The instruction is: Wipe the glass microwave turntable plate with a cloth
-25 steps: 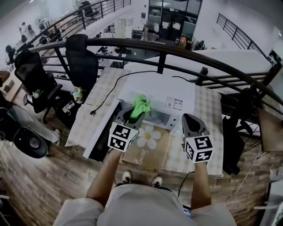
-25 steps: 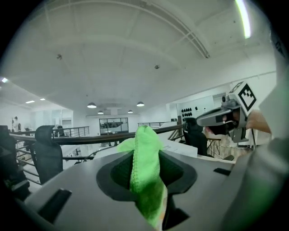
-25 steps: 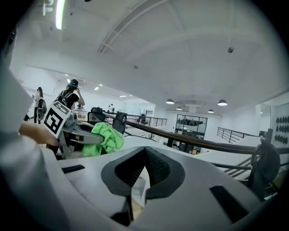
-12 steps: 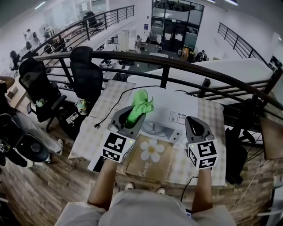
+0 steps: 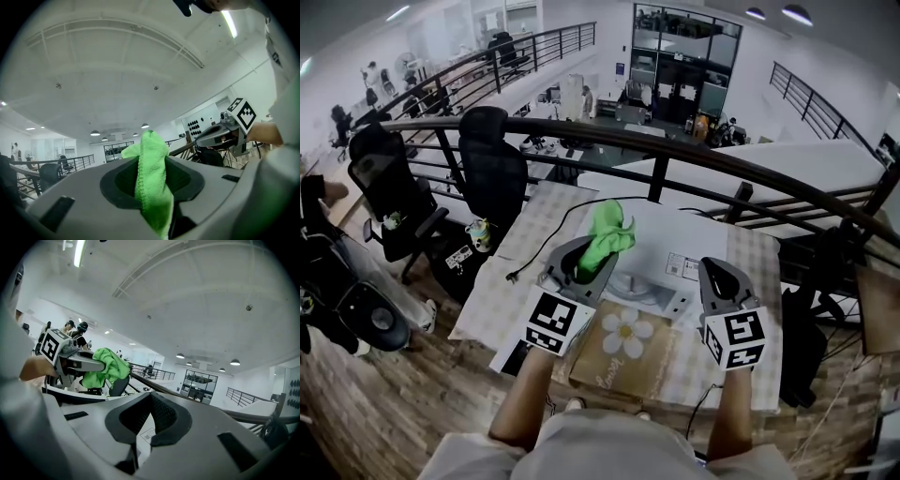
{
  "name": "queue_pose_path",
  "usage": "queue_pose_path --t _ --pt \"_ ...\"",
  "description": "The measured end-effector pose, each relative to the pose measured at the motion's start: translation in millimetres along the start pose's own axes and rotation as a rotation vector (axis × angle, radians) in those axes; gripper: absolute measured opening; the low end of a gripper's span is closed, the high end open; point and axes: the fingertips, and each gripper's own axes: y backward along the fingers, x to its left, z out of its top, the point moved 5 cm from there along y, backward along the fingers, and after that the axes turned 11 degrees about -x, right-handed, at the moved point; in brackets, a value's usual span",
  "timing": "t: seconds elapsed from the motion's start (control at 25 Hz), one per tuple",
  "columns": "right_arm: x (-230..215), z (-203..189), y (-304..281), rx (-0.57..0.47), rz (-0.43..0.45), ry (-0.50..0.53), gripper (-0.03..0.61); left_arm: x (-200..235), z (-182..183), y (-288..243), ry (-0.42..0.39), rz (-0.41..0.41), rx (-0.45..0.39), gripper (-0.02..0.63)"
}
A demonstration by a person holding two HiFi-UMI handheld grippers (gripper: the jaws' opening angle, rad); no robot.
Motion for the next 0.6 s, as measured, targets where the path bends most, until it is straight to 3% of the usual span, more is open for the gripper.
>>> queue_pose_path --t 0.6 --pt "5.6 -8.3 -3.4 0.012 0.008 0.001 0.012 -0.9 -8.2 3.4 0.012 -0.010 0.011 0.142"
